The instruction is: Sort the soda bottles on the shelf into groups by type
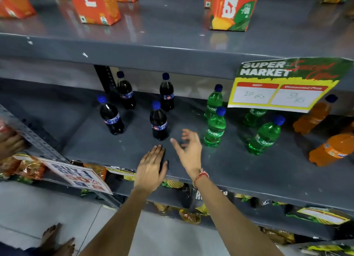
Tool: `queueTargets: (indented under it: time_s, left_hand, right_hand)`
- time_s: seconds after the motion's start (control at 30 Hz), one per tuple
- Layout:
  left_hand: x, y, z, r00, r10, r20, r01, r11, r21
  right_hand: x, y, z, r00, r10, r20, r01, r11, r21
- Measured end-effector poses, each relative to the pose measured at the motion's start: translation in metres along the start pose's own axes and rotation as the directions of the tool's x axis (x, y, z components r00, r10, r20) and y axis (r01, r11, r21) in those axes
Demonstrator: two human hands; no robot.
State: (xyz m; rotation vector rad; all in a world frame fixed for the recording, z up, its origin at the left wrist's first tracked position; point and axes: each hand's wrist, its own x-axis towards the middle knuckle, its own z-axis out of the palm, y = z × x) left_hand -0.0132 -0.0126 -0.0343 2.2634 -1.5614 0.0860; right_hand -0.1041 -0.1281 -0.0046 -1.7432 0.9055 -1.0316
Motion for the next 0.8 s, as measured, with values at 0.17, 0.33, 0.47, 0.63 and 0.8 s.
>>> queueTargets:
  time_s: [0.17, 0.33, 0.47, 0.63, 0.8]
  left_hand:
    - [0.000, -0.001, -0.003, 1.000, -0.017, 0.020, 0.018, 1.000, -0.019]
    - [0.000, -0.007, 0.001, 1.000, -0.008, 0.014, 0.008, 1.000, -0.029]
    - [0.000, -0.007, 0.002, 1.000, -0.010, 0.000, 0.010, 0.998, -0.058]
    - [-0.001, -0.006, -0.002, 1.000, -0.007, 0.018, 0.008, 0.998, -0.055]
    - [-0.017, -0.015, -0.001, 0.998, 0.013, -0.063, -0.021, 0.992, -0.123]
  right_hand:
    - [0.023, -0.001, 0.045, 0.967, 0.101, 0.235, -0.070, 0.988, -0.136]
    - [0.030, 0.009, 0.061, 0.976, 0.094, 0.199, -0.066, 0.987, -0.144]
    - [0.031, 0.009, 0.065, 0.977, 0.082, 0.195, -0.054, 0.988, -0.142]
    - [0.025, 0.006, 0.054, 0.967, 0.131, 0.219, -0.105, 0.986, -0.127]
    - [0.012, 0.010, 0.018, 0.978, 0.148, 0.146, -0.135, 0.986, -0.094]
